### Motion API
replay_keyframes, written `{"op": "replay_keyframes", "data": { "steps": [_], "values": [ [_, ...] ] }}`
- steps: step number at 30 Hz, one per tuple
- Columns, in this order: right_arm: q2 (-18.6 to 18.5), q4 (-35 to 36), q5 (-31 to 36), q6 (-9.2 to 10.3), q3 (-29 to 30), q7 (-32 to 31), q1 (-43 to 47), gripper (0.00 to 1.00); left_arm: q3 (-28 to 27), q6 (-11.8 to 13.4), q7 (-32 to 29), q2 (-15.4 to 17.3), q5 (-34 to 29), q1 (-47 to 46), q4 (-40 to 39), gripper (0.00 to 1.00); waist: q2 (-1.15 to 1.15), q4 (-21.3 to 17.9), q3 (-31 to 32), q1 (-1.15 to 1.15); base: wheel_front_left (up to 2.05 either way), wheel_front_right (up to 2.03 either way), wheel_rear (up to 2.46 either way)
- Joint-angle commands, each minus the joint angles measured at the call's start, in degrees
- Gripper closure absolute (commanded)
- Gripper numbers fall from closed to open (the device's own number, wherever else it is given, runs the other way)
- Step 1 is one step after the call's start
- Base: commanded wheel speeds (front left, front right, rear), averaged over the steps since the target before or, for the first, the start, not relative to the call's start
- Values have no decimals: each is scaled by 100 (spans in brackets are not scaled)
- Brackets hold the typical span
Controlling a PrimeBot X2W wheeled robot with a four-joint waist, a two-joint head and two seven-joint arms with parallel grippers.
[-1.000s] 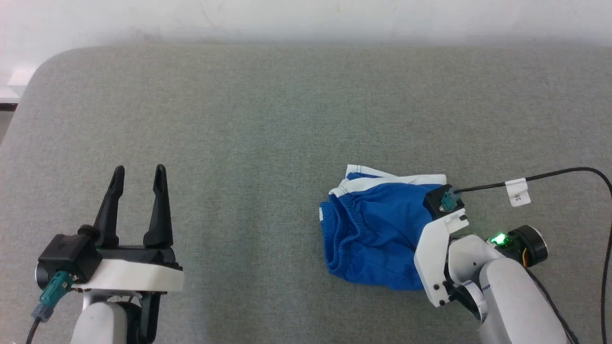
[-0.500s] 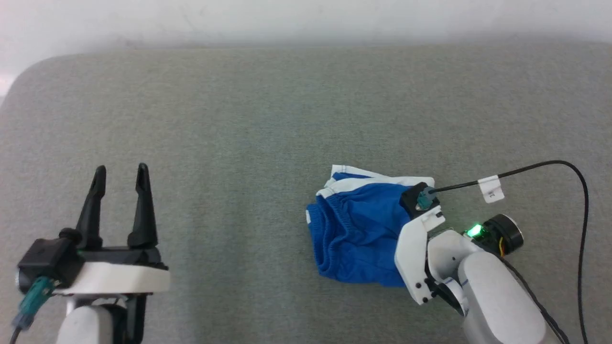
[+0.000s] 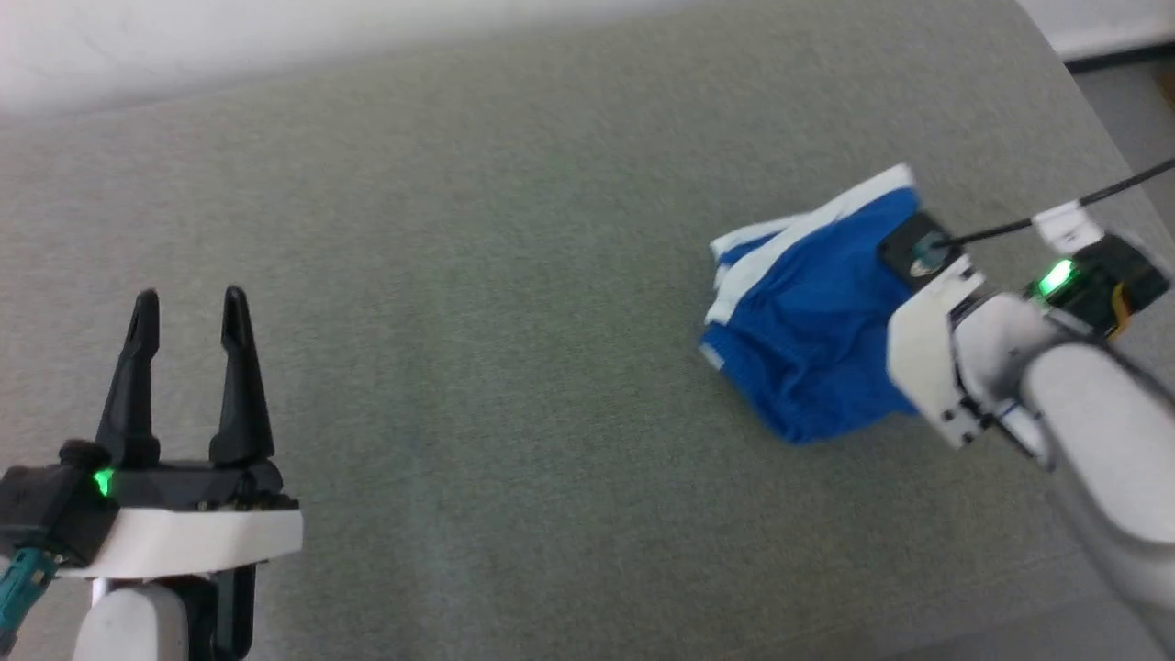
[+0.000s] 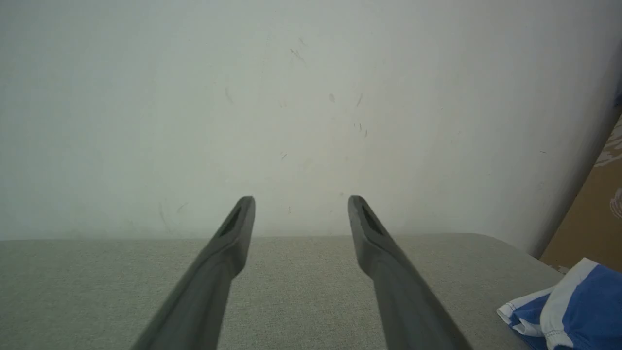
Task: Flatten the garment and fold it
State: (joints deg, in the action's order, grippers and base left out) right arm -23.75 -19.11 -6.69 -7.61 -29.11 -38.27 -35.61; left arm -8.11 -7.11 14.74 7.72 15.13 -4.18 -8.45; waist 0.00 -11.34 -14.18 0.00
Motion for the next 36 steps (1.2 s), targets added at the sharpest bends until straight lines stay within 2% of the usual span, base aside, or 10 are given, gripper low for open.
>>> {"op": "replay_keyframes", "data": {
  "steps": [1,8,10,14,23,24,25,26,31,36],
  "values": [
    [-173,-5,3,12,3,86,-203,100,76,-37,26,123,25,-167,-77,0,0,-587,-815,0,0,0,0],
    [-761,-253,158,12,644,260,-668,100,139,-37,26,568,117,-483,-342,0,0,-509,-1577,0,0,0,0],
    [-776,-261,224,12,768,260,-701,100,107,-37,26,616,126,-492,-378,0,0,-488,-1652,0,0,0,0],
    [-805,-299,482,12,1354,208,-744,100,-18,-37,26,729,183,-514,-499,0,0,-368,-1897,0,0,0,0],
    [-619,-219,1151,12,2786,8,-660,100,-86,-37,26,904,253,-569,-606,0,0,-163,-2160,0,0,0,0],
    [-571,-191,1214,12,2949,-4,-640,87,-91,-37,26,910,253,-562,-603,0,0,-154,-2164,0,0,0,0],
    [-498,-158,1293,12,3156,-14,-624,51,-94,-37,26,917,253,-554,-598,0,0,-147,-2164,0,0,0,0],
    [-427,-103,1374,12,3306,27,-600,0,-93,-37,26,921,254,-545,-592,0,0,-140,-2159,0,0,0,0],
    [-245,-34,1578,12,3783,225,-520,0,-86,-37,26,889,265,-490,-516,0,0,-145,-2020,0,0,0,0],
    [-195,178,1344,12,4088,733,-617,0,1,-37,26,746,224,-479,-384,0,0,-89,-1582,0,0,0,0]
  ]
}}
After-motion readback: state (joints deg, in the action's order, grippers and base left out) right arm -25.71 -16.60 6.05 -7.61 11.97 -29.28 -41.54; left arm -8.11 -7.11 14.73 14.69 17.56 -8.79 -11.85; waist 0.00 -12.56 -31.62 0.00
